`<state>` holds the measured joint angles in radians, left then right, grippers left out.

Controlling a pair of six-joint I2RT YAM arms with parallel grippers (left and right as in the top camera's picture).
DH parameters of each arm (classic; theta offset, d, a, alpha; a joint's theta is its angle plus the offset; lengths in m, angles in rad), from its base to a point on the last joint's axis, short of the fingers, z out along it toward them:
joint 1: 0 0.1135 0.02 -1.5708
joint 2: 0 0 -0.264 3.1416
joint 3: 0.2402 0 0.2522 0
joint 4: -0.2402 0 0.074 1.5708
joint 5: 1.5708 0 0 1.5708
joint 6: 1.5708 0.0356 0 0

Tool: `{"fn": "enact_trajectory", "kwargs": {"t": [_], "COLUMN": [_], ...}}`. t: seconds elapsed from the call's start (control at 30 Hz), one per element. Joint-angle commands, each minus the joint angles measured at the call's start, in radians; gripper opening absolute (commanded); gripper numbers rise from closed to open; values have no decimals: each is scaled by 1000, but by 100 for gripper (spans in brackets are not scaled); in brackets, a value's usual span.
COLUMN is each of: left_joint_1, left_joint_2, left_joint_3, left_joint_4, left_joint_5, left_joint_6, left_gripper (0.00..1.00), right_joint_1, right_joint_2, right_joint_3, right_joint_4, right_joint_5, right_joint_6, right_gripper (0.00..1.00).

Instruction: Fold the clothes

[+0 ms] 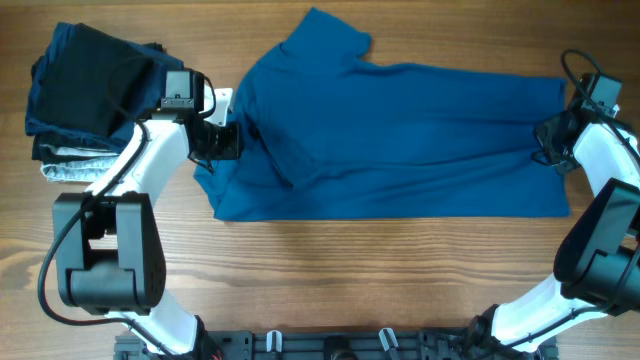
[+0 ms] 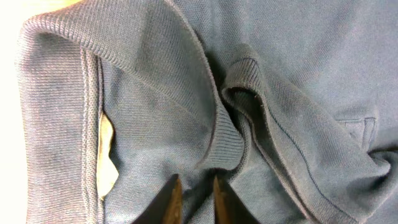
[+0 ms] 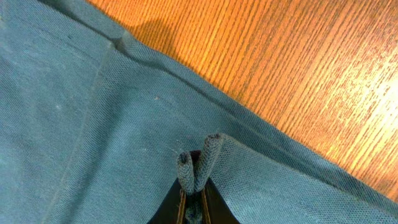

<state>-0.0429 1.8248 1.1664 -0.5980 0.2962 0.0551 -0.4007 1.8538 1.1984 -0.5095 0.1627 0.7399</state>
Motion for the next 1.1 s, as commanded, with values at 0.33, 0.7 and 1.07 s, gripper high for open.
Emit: {"fn": "enact_trajectory", "kwargs": {"t": [0.33, 0.7, 1.07], "left_joint_1": [-60, -75, -48], "left_joint_2": [80, 81, 81], "left_joint_3": [9, 10, 10], "left_joint_4": [-14, 20, 68], "left_joint_5": [66, -133, -209], "left_joint_6": [46, -16, -203], "left_gripper": [40, 5, 4], "right_joint_1": [-6, -6, -6], "right_joint_2": [6, 6, 6], "right_joint_3": [17, 17, 17], "right_joint_4": [20, 20, 20], "right_joint_5": [40, 40, 45], "right_joint_6": [-24, -31, -31], "right_gripper": [10, 4, 4]}}
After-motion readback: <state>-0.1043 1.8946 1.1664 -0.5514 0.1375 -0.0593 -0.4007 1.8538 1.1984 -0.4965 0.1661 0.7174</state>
